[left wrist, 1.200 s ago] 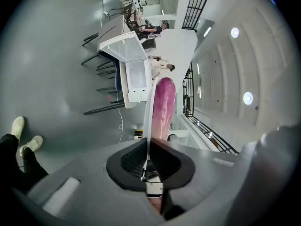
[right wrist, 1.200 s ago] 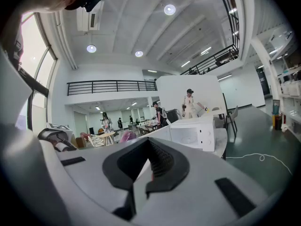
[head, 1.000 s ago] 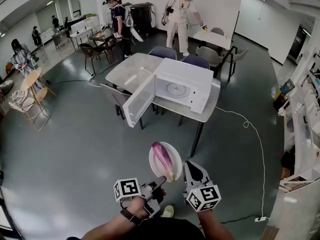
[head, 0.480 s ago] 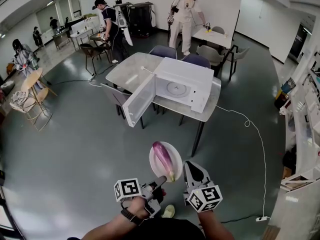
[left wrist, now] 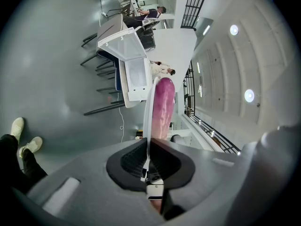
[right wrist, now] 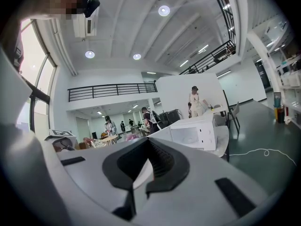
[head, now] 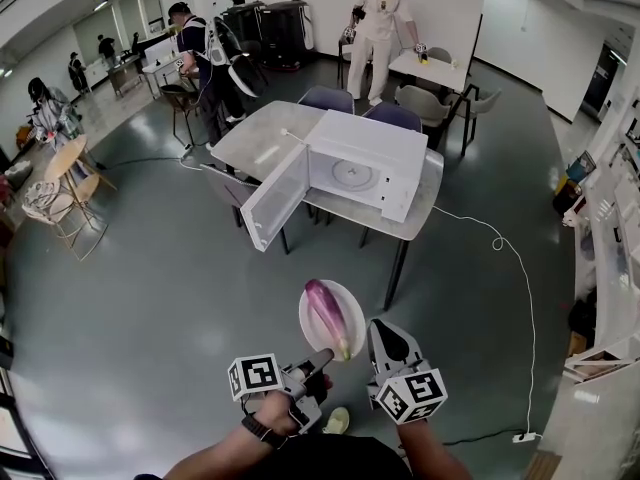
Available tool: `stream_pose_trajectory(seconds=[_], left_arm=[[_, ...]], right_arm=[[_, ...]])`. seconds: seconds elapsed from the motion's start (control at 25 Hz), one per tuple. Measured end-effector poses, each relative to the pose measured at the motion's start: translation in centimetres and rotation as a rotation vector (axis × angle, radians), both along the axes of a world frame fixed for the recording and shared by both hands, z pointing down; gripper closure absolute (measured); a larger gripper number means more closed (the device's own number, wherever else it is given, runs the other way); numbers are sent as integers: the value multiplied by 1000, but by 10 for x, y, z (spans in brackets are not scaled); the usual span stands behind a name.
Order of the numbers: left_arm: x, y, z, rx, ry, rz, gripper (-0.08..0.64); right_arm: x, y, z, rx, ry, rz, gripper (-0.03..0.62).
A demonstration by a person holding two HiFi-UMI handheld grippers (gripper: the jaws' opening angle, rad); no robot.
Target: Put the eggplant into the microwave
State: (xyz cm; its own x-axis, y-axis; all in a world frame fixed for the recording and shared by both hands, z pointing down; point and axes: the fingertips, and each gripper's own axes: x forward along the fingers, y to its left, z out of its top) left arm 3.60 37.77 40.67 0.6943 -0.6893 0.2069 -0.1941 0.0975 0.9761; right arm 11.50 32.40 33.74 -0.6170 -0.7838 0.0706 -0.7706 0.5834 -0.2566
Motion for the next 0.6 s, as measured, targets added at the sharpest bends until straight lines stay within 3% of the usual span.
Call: stream_pose_trajectory(seconds=[0.6], left_arm=[[29, -21, 3, -5, -5, -33, 540]], right_arm=[[32, -20, -4, 15, -27, -25, 592]])
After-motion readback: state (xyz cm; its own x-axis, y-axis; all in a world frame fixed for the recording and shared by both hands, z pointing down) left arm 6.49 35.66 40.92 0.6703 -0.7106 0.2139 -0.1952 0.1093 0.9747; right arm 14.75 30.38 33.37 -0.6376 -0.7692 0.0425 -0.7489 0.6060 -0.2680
